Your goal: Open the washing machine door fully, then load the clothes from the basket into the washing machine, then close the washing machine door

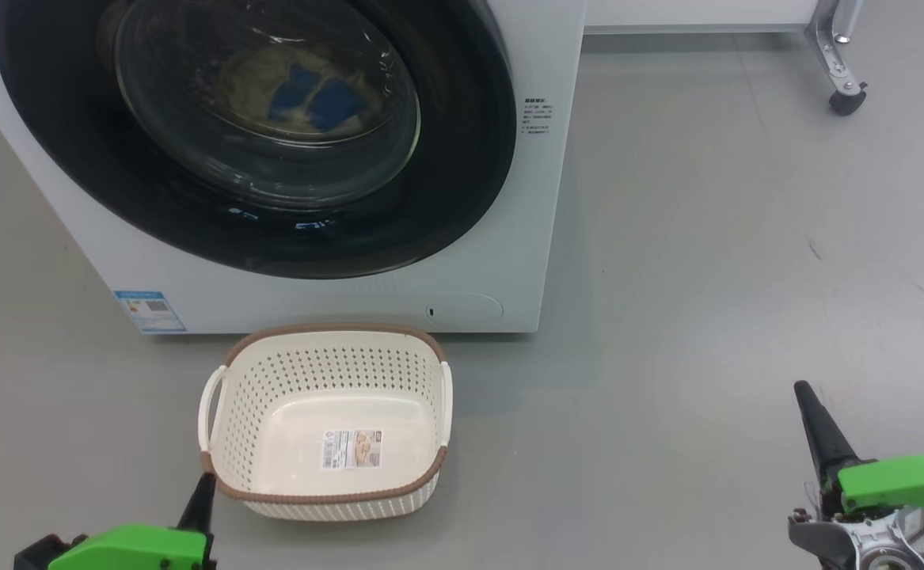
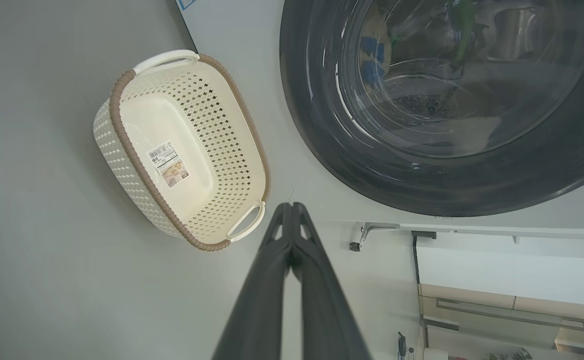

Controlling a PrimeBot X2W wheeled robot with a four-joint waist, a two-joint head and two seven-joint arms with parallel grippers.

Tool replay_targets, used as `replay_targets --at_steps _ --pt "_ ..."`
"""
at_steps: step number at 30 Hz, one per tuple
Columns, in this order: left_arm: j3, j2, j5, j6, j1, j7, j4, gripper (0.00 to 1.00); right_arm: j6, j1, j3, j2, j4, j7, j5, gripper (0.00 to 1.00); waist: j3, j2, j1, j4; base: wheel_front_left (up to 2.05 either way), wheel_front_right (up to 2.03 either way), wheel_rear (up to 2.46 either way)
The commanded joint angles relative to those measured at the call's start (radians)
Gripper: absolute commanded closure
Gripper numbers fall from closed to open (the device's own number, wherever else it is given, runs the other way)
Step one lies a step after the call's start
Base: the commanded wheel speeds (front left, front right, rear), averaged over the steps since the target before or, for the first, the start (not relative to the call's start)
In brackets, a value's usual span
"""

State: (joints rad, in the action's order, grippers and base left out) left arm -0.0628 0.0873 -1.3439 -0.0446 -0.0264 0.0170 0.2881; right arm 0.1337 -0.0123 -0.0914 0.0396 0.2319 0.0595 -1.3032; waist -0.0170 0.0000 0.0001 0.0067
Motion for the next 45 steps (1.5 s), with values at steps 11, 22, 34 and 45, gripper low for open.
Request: replay_targets --at_steps 11,22,34,45 --pt "0.091 -0.006 -0.142 -0.044 -0.067 0.038 -0.039 1.0 -0.003 0.086 0.009 0.029 -0.011 0.018 -0.164 1.0 0.007 0.0 -0.0001 -0.003 0.0 0.0 0.0" --pt "0.134 -0.015 -0.243 -0.074 -0.076 0.065 -0.042 1.0 -0.003 0.108 0.006 0.03 0.005 0.028 -0.28 1.0 0.012 0.0 -0.0001 -0.006 0.0 0.0 0.0" --pt "0.154 -0.021 -0.283 -0.086 -0.08 0.078 -0.044 1.0 -0.003 0.118 0.002 0.028 0.011 0.034 -0.326 1.0 0.014 0.0 -0.0001 -0.007 0.0 0.0 0.0" --pt "0.157 -0.023 -0.281 -0.086 -0.08 0.081 -0.044 1.0 -0.003 0.118 -0.002 0.026 0.012 0.037 -0.323 1.0 0.014 0.0 -0.0001 -0.007 0.0 0.0 0.0"
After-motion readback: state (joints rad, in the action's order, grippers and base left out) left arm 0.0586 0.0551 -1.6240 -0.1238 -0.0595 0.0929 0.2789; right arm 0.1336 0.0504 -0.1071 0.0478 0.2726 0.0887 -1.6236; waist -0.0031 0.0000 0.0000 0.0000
